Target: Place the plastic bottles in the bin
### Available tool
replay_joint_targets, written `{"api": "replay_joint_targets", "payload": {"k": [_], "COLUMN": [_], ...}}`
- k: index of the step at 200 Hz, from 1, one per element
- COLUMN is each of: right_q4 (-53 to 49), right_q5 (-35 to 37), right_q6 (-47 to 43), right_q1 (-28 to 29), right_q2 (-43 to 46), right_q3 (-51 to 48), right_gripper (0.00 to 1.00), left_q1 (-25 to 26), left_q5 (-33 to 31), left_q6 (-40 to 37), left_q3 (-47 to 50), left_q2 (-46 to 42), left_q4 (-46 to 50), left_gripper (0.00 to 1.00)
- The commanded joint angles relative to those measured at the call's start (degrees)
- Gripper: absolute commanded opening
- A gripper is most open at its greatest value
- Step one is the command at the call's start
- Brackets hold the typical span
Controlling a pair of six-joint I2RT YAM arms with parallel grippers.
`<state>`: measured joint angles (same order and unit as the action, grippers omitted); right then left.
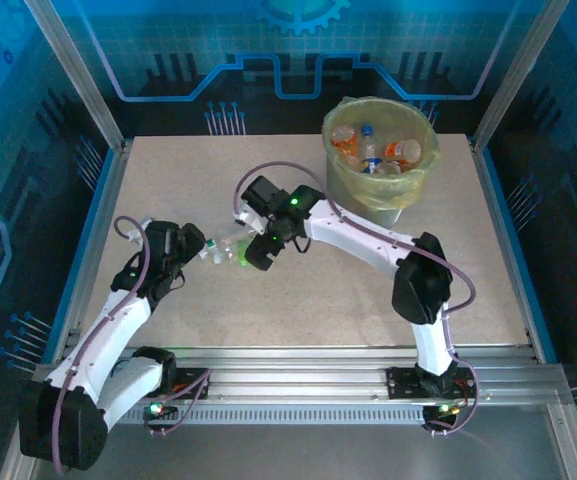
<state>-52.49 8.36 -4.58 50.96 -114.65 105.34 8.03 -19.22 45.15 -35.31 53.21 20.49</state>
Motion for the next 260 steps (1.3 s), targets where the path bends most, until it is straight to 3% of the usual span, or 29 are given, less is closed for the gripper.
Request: {"api": "replay_joint_targets", "payload": {"k": [1,122,170,260], "right_q4": [-0.8,-4.9,-5.3,-7.4], "right_q5": [-2.5,-0.6,-0.9,-7.9], "right_q6": [-2.9,-5.2,-6.4,-10.6], "right_q1": [0.5,1.8,2.4,2.3], "right_q2": [-2.7,-20.4,-23.6,-22.1], "right_q3": [3.0,19.9,21.9,19.8], "right_gripper": [1.0,1.0,1.0,0.97], "left_q1": [-0.6,-0.8,-0.9,-0.9], "left_q5": [-0.7,-0.7,-0.6,-0.5], "left_q6": [1.2,1.7,1.7,3.1], "left_q3": [-0.4,-0.1,0.2,2.0], "left_q2": [0.0,0.0,0.2,-3.3], "left_q4": [0.8,0.6,0.5,1.6], "left_gripper": [0.99,0.99,0.99,0.99]}}
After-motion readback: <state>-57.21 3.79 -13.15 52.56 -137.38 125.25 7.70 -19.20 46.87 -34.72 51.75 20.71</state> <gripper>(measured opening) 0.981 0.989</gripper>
